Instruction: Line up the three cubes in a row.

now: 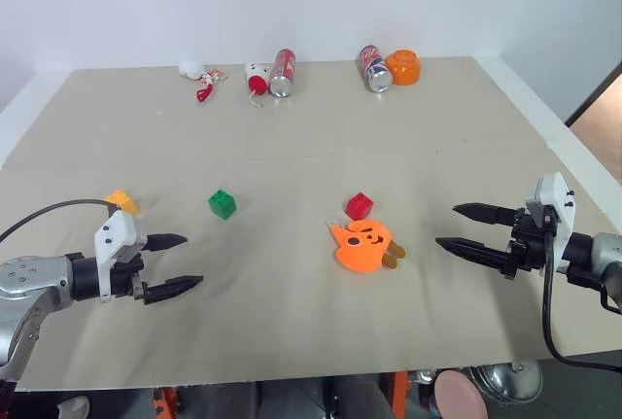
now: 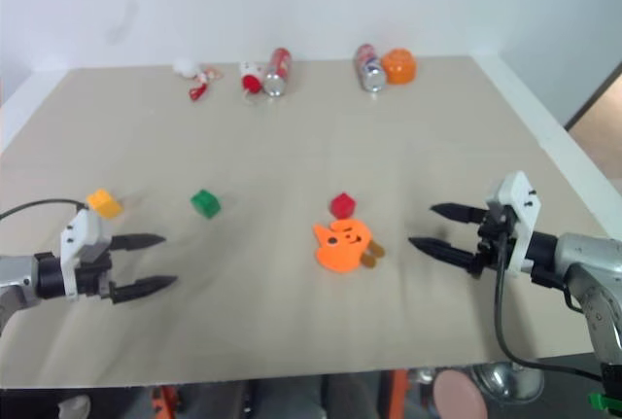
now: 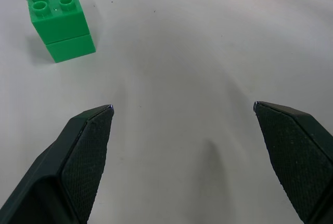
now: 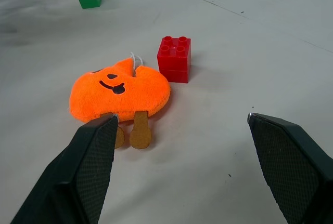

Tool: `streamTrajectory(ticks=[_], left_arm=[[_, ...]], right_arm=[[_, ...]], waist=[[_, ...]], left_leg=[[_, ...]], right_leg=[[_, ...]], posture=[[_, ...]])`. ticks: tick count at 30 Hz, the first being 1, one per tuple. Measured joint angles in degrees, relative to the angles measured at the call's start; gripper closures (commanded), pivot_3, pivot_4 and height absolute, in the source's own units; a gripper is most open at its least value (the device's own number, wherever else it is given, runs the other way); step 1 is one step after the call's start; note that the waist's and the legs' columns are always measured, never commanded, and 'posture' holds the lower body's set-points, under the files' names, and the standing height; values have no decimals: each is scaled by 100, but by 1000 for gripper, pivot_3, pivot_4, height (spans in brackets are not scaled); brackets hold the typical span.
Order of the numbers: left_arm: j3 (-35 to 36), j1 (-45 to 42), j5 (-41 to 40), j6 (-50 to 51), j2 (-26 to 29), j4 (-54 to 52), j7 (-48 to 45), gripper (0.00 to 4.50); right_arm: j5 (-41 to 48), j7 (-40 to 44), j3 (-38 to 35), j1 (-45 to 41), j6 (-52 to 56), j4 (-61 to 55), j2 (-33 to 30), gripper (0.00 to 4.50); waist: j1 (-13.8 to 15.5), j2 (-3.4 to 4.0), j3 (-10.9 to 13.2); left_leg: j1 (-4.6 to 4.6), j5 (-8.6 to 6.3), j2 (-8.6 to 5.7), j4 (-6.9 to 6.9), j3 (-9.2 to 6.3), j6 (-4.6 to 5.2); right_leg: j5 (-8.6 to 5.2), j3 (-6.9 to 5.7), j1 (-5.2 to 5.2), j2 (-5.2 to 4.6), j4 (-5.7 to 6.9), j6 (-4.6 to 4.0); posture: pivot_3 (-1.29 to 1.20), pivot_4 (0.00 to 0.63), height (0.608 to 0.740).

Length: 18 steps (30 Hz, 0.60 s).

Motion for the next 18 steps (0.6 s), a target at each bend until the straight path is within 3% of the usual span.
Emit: streamTrajectory(ticks=[3, 8, 18], left_arm=[[-32, -101, -123, 76, -28, -7, -50, 30], [-400, -979, -621, 307, -122, -541, -462, 30], [-1393, -1660, -229, -203, -394, -483, -1111, 30]], right_arm=[[2, 35, 107, -142, 63, -59, -4, 374], [110, 353, 819, -861, 159, -789, -135, 374], [-970, 905, 2318, -1816, -599, 18, -34, 374]], waist=[[-1, 0, 0], [-1, -9, -3], [-11, -16, -1]], left_leg=[[1, 0, 3, 6, 7, 0], [-1, 0, 14, 27, 11, 0], [-5, -2, 13, 31, 39, 0]], right_leg=[[3, 6, -3, 2, 0, -4], [11, 10, 2, 15, -1, -12], [37, 45, -13, 21, -3, 28]], posture=[[0, 150, 740], [0, 150, 740], [0, 150, 740]])
